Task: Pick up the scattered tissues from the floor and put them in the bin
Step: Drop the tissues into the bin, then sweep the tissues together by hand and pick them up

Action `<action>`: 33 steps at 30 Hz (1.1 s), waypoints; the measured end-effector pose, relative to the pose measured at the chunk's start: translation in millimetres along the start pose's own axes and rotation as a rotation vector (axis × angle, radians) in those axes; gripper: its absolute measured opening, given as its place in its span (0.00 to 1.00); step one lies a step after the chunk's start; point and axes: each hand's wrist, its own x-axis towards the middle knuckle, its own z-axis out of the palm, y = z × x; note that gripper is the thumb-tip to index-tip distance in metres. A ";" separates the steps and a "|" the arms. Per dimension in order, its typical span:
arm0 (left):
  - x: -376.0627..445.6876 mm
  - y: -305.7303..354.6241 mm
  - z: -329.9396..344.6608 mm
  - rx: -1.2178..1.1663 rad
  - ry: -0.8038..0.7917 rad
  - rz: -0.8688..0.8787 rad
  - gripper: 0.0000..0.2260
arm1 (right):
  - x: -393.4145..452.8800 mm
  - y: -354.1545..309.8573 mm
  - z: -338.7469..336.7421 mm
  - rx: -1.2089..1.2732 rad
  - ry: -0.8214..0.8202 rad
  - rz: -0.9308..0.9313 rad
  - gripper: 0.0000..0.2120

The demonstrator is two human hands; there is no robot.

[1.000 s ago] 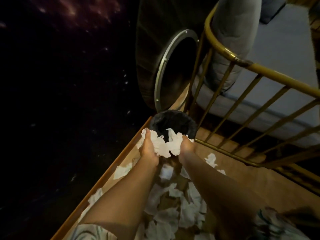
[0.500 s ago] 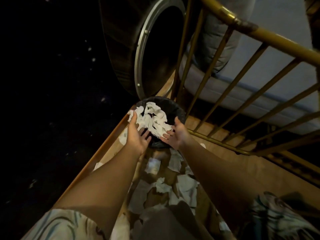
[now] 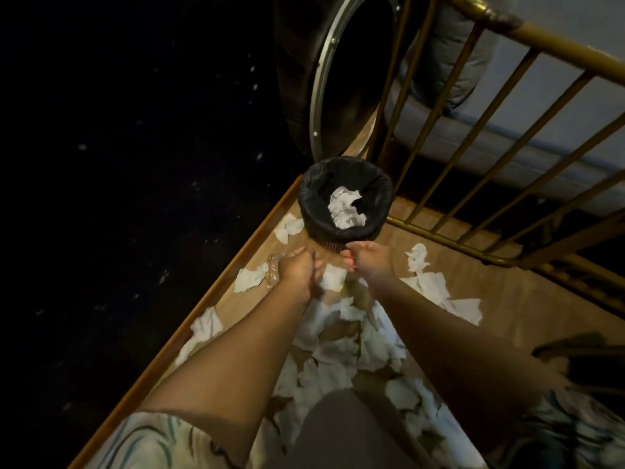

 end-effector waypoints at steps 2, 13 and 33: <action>-19.2 -15.9 -23.9 -0.006 0.025 0.013 0.08 | -31.1 9.6 4.2 -0.027 0.003 -0.047 0.07; -144.4 -124.8 -166.3 -0.012 0.066 -0.010 0.05 | -210.8 88.4 31.6 -0.132 -0.052 -0.138 0.08; 29.3 -369.2 -259.6 0.206 0.157 0.104 0.06 | -104.4 380.1 93.5 -0.962 -0.532 -0.507 0.06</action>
